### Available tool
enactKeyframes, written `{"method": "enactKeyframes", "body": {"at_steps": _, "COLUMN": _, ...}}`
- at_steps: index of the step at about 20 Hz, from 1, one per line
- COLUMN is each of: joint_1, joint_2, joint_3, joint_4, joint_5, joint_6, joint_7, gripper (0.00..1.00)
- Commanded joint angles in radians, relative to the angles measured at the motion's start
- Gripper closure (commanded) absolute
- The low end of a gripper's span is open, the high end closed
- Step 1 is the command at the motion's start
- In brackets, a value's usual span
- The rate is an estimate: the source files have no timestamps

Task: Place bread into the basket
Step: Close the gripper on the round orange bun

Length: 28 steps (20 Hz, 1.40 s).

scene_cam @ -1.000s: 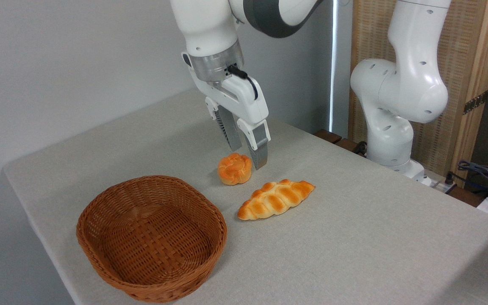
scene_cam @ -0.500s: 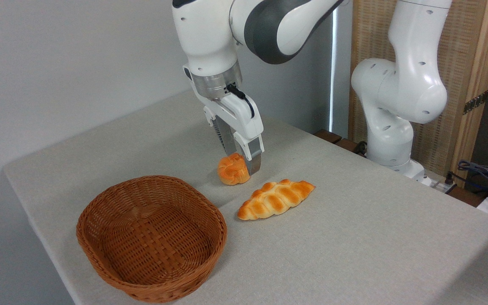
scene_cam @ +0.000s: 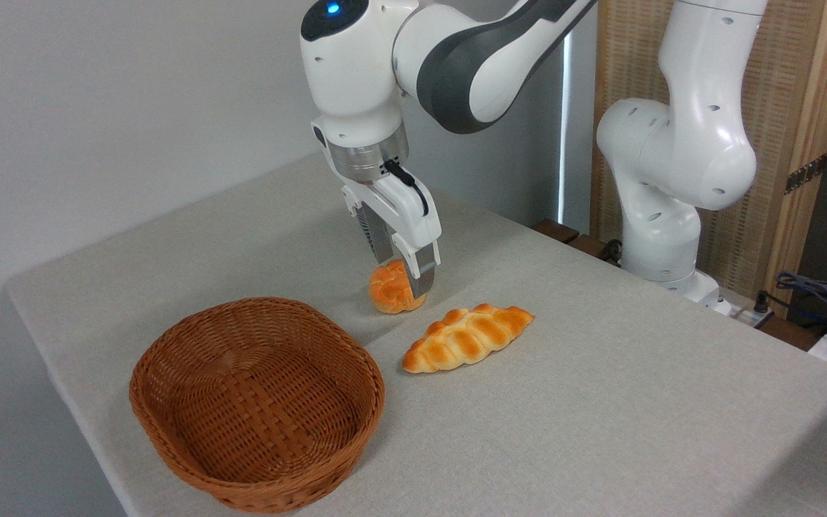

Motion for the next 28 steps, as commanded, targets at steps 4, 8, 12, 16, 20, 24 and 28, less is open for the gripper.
{"method": "enactKeyframes", "body": {"at_steps": 4, "joint_1": -0.035, "joint_2": 0.004, "joint_3": 0.017, "joint_4": -0.023, "joint_5": -0.021, "joint_6": 0.044, "joint_7": 0.0, "gripper": 0.0}}
{"method": "enactKeyframes", "body": {"at_steps": 8, "joint_1": -0.052, "joint_2": 0.024, "joint_3": 0.017, "joint_4": -0.025, "joint_5": -0.048, "joint_6": 0.067, "joint_7": -0.009, "gripper": 0.0}}
{"method": "enactKeyframes", "body": {"at_steps": 12, "joint_1": -0.054, "joint_2": 0.032, "joint_3": 0.017, "joint_4": -0.025, "joint_5": -0.053, "joint_6": 0.067, "joint_7": -0.011, "gripper": 0.0}}
{"method": "enactKeyframes", "body": {"at_steps": 16, "joint_1": -0.055, "joint_2": 0.044, "joint_3": 0.017, "joint_4": -0.025, "joint_5": -0.053, "joint_6": 0.069, "joint_7": -0.011, "gripper": 0.0}}
{"method": "enactKeyframes", "body": {"at_steps": 20, "joint_1": -0.057, "joint_2": 0.055, "joint_3": 0.017, "joint_4": -0.025, "joint_5": -0.053, "joint_6": 0.073, "joint_7": -0.011, "gripper": 0.0}}
{"method": "enactKeyframes", "body": {"at_steps": 24, "joint_1": -0.067, "joint_2": 0.066, "joint_3": 0.017, "joint_4": -0.028, "joint_5": -0.053, "joint_6": 0.087, "joint_7": -0.011, "gripper": 0.04}}
{"method": "enactKeyframes", "body": {"at_steps": 28, "joint_1": -0.067, "joint_2": 0.067, "joint_3": 0.017, "joint_4": -0.03, "joint_5": -0.053, "joint_6": 0.09, "joint_7": -0.011, "gripper": 0.13}}
